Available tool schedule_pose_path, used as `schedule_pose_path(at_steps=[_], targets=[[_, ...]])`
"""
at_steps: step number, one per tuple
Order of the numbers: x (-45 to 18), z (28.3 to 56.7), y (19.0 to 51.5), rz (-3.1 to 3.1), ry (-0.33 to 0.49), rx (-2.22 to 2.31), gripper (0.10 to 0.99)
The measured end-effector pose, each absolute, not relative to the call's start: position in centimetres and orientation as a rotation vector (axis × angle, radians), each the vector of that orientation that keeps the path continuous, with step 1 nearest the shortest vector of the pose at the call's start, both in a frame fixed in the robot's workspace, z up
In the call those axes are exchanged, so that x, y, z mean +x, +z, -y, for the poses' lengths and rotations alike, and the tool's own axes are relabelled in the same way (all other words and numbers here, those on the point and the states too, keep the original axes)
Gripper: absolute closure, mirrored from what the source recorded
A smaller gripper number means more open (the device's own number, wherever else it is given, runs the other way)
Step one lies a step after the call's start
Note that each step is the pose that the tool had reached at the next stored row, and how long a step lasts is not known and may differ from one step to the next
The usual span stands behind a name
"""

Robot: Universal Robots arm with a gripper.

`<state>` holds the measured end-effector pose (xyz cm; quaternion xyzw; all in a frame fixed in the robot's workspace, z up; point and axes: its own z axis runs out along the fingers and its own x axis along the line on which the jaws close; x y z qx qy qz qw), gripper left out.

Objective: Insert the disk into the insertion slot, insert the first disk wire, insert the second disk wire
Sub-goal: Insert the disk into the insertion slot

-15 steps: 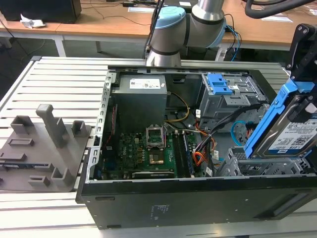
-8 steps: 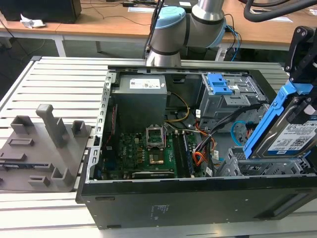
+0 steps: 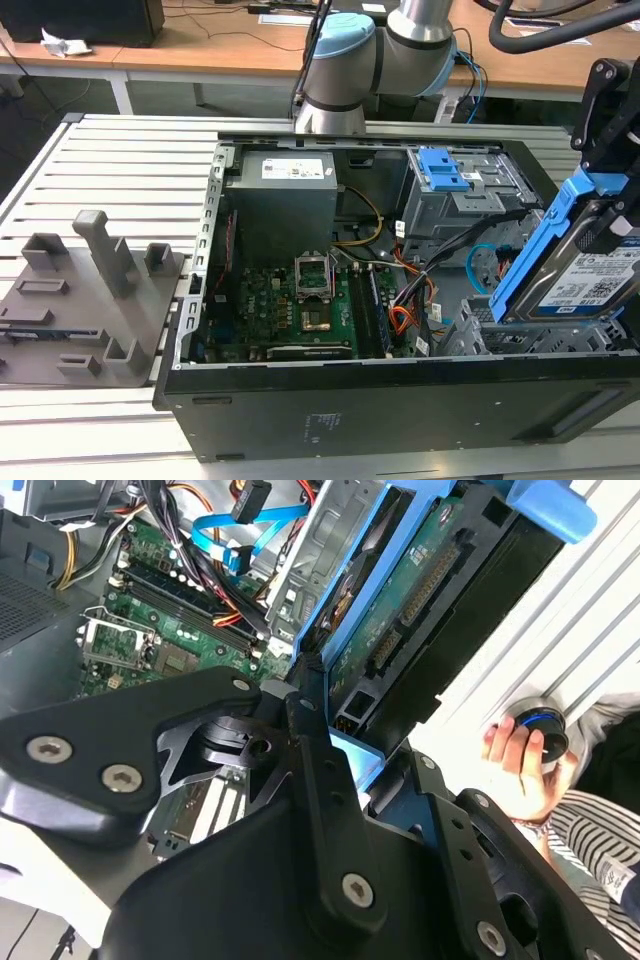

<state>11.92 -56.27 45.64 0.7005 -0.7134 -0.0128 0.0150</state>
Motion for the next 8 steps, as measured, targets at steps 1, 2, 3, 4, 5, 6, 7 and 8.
schedule_pose_path(at_steps=[1, 2, 3, 4, 5, 6, 7, 8], targets=[[11.92, 56.27, 45.59, 2.220, -0.040, 2.180, 0.722], [11.92, 56.27, 45.55, 2.220, -0.040, 2.180, 0.722], [11.92, 56.27, 45.51, 2.220, -0.040, 2.180, 0.722], [11.93, 56.26, 45.43, 2.220, -0.040, 2.180, 0.722], [11.92, 56.26, 45.40, 2.220, -0.040, 2.180, 0.722], [11.87, 56.26, 45.36, 2.220, -0.040, 2.180, 0.722], [11.72, 56.25, 45.34, 2.220, -0.040, 2.180, 0.722], [11.54, 56.24, 45.32, 2.220, -0.040, 2.180, 0.722]])
